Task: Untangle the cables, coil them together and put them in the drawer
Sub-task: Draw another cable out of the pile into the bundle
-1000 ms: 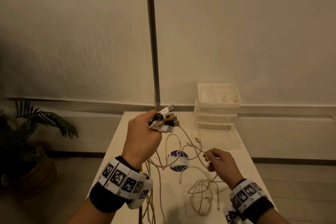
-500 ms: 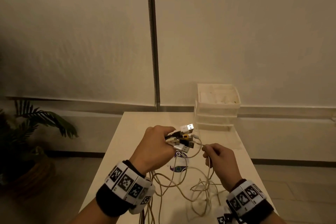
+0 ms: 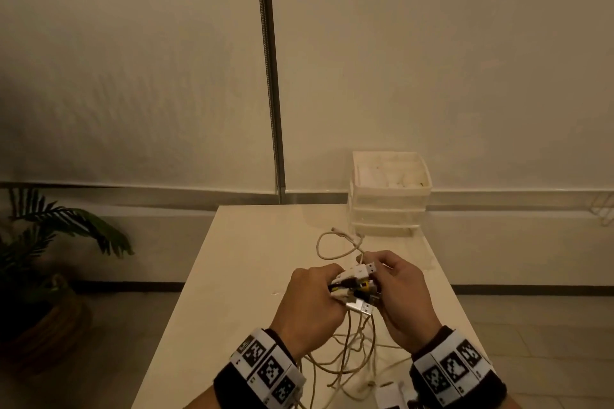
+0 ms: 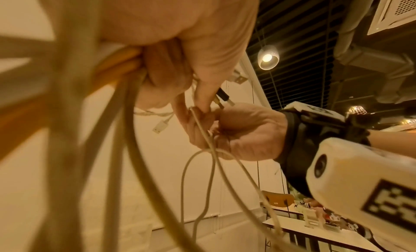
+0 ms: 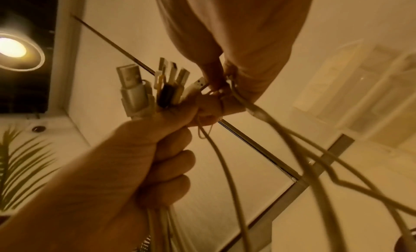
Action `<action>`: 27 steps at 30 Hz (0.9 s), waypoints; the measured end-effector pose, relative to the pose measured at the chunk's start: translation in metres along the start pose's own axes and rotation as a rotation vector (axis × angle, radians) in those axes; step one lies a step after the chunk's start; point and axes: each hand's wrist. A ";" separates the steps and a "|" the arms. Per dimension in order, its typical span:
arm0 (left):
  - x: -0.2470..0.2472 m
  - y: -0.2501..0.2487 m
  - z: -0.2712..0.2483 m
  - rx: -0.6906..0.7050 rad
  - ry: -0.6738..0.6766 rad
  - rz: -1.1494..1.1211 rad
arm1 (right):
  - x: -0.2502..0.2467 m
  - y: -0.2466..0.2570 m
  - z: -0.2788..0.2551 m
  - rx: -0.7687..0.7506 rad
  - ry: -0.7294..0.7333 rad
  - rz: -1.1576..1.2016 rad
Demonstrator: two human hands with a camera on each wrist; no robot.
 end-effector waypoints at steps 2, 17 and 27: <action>-0.001 0.001 -0.002 0.024 0.021 0.021 | -0.003 -0.002 0.000 -0.073 -0.013 -0.101; -0.064 0.010 0.010 -0.007 -0.062 -0.056 | -0.085 -0.021 0.065 -0.181 -0.343 -1.011; -0.062 -0.001 0.017 0.039 0.103 -0.108 | -0.013 0.002 0.029 -0.701 0.221 -1.012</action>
Point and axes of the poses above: each hand's wrist, its own z-axis towards the middle knuckle, its own x-axis out of the palm, y = z × x, and after that the axes turned 10 degrees about -z, right-handed
